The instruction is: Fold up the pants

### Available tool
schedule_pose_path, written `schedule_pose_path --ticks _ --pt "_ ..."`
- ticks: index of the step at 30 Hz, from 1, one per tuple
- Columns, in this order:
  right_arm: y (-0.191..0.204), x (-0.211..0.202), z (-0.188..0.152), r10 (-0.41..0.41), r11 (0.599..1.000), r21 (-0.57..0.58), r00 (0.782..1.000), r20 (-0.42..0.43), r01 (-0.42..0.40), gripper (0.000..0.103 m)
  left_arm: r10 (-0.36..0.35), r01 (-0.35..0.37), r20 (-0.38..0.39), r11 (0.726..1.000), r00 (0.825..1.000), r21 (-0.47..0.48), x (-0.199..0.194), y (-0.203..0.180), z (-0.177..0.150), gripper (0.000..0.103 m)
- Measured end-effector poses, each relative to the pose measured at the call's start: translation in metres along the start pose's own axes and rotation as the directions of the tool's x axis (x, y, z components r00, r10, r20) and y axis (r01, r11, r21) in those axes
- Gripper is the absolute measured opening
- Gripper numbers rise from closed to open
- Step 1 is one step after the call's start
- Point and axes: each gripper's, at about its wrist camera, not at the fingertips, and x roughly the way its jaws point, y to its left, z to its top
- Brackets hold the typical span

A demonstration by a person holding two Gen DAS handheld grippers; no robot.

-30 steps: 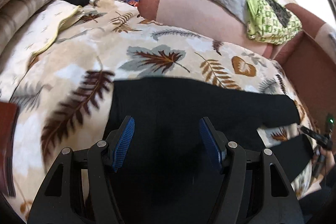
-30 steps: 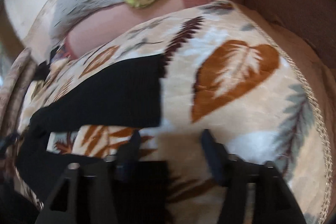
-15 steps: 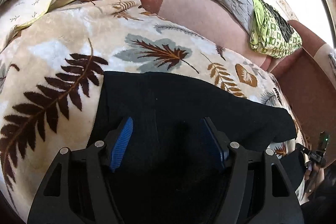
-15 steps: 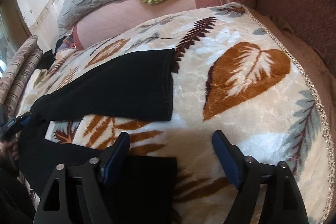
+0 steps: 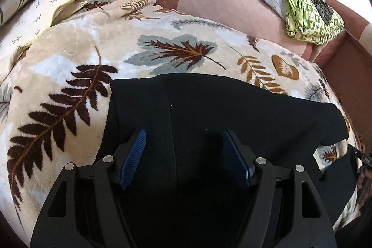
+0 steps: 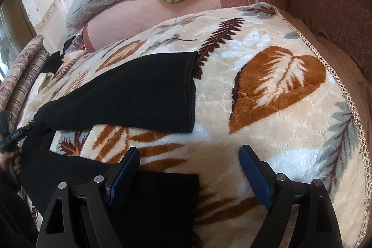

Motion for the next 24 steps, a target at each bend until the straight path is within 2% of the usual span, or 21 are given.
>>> schedule_pose_path --ticks 6,8,12,14,15,16,18,21,24 --pt "0.001 0.0 0.0 -0.007 1.0 -0.005 1.0 0.001 0.007 0.086 -0.01 0.011 -0.029 1.0 1.0 0.022 0.003 -0.005 0.003 0.082" --pt "0.001 0.0 0.0 -0.005 1.0 -0.003 1.0 0.001 0.005 0.086 -0.045 0.046 -0.05 0.999 0.998 0.024 0.005 -0.005 0.006 0.089" --pt "0.001 -0.001 0.0 -0.004 1.0 -0.001 1.0 0.005 0.004 0.085 -0.109 0.108 -0.1 0.994 0.989 -0.016 -0.004 0.002 0.018 0.087" --pt "0.001 -0.001 0.0 -0.007 1.0 -0.003 1.0 0.006 0.007 0.085 -0.153 0.155 -0.061 0.988 0.986 0.027 -0.023 0.007 0.032 0.085" --pt "0.0 -0.001 0.001 -0.008 1.0 -0.004 1.0 0.006 0.008 0.085 -0.151 0.151 -0.013 0.985 0.988 0.08 -0.036 0.01 0.041 0.085" --pt "0.0 -0.001 0.001 -0.007 1.0 -0.004 1.0 0.006 0.007 0.085 -0.131 0.124 0.041 0.983 0.991 0.139 -0.048 0.016 0.049 0.085" --pt "-0.001 -0.002 0.001 0.001 1.0 0.003 1.0 0.01 -0.001 0.085 -0.094 0.076 0.07 0.972 0.993 0.221 -0.055 0.027 0.061 0.085" --pt "-0.005 -0.003 0.0 0.026 0.999 0.022 1.0 0.018 -0.026 0.085 -0.08 0.084 -0.026 0.962 0.996 0.26 -0.037 0.046 0.072 0.085" --pt "-0.008 -0.004 0.0 0.043 0.998 0.035 0.999 0.025 -0.043 0.085 -0.152 0.172 -0.089 0.94 0.984 0.295 -0.017 0.044 0.075 0.085"
